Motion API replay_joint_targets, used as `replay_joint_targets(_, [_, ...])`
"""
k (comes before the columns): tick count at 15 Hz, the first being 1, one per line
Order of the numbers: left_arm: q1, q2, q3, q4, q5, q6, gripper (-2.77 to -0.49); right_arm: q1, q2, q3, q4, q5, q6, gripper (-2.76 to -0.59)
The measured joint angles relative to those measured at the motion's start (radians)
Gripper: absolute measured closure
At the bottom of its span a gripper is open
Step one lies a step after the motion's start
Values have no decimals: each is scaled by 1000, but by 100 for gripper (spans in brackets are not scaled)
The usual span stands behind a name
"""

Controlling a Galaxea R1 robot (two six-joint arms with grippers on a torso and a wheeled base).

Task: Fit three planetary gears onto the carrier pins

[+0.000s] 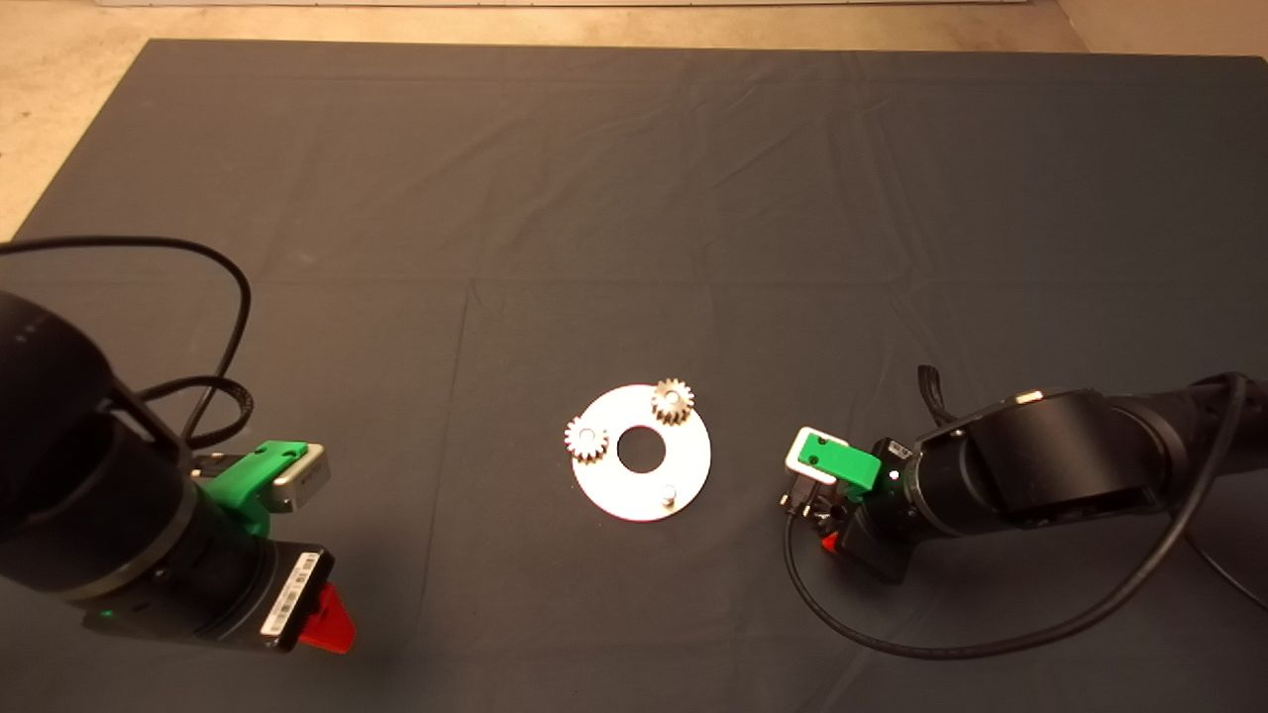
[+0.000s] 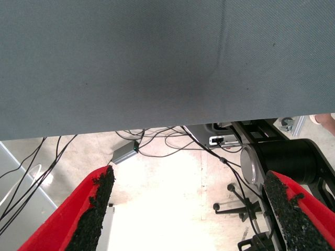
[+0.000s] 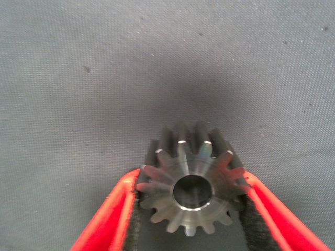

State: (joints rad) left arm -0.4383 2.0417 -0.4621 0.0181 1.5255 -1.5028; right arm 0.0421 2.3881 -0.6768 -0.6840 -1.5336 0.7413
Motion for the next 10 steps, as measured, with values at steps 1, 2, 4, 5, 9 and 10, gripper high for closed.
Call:
replay_joint_targets(1, [0,0,0,0,0,0,-204,0,0,0,0,0,0,-113])
replay_joint_targets(2, [0,0,0,0,0,0,-204,0,0,0,-1,0,0,-112])
replay_joint_targets(4, [0,0,0,0,0,0,-204,0,0,0,-4,0,0,-112])
replay_joint_targets(5, [0,0,0,0,0,0,-204,0,0,0,-4,0,0,-112])
replay_joint_targets(9, [0,0,0,0,0,0,-204,0,5,0,-7,-8,8,-109])
replay_joint_targets(10, [0,0,0,0,0,0,-204,0,7,0,-7,-9,9,-107])
